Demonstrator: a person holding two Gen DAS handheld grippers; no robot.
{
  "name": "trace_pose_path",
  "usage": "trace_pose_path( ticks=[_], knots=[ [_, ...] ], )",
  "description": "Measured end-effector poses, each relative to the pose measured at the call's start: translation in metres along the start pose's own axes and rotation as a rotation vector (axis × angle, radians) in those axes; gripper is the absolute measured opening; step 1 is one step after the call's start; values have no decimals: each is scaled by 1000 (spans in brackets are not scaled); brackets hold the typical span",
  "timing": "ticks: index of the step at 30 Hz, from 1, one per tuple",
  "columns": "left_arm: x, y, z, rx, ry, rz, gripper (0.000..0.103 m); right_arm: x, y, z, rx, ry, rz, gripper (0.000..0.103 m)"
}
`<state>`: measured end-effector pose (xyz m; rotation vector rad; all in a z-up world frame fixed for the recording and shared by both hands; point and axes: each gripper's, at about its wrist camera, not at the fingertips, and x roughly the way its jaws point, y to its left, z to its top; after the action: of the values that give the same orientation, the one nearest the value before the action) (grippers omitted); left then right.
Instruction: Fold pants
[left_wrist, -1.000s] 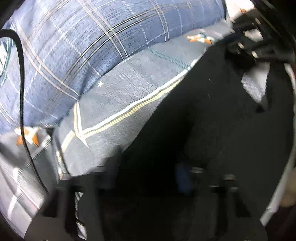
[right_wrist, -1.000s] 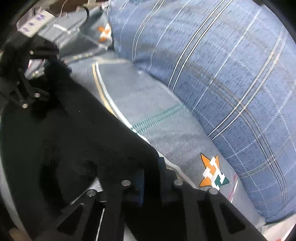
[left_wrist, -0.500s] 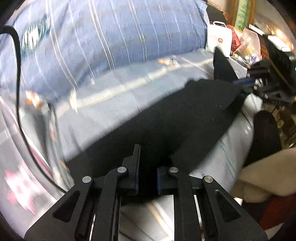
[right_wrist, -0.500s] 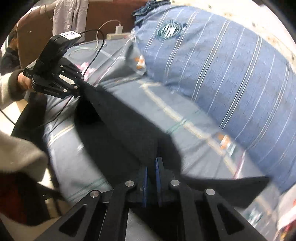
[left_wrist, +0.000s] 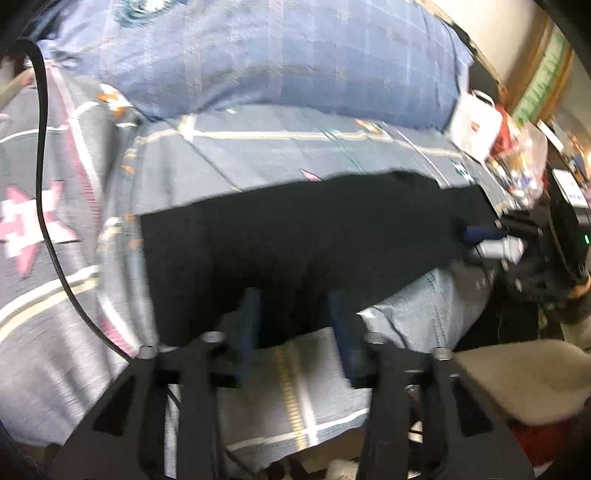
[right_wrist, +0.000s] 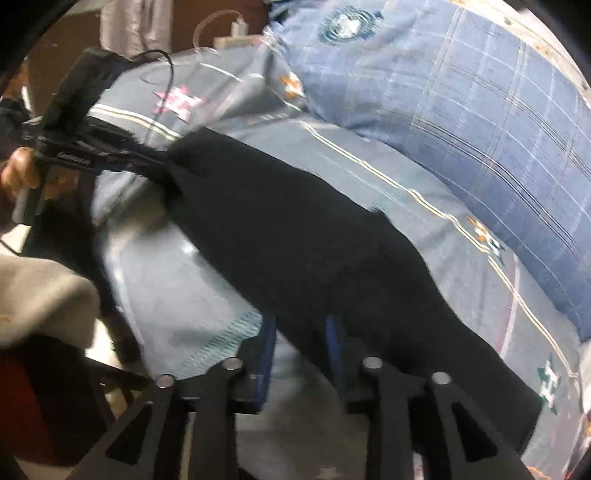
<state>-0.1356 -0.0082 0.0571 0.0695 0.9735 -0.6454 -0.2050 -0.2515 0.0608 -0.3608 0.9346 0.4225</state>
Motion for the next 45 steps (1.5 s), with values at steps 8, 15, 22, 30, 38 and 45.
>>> trace_pose_path(
  ticks=[8, 15, 22, 30, 38, 45],
  knots=[
    [-8, 37, 16, -128, -87, 28, 45, 28, 55, 46, -88, -126, 135, 33],
    [21, 34, 18, -163, -71, 32, 45, 70, 77, 66, -136, -98, 96, 17],
    [54, 44, 22, -173, -42, 110, 45, 78, 75, 62, -5, -63, 174, 15],
    [32, 38, 31, -183, -80, 133, 45, 29, 34, 51, 126, -143, 168, 18],
    [20, 4, 36, -116, -134, 114, 47, 23, -77, 33, 468, -199, -74, 36],
    [37, -26, 25, -44, -83, 104, 47, 62, -84, 44, 447, -107, 40, 24]
  ],
)
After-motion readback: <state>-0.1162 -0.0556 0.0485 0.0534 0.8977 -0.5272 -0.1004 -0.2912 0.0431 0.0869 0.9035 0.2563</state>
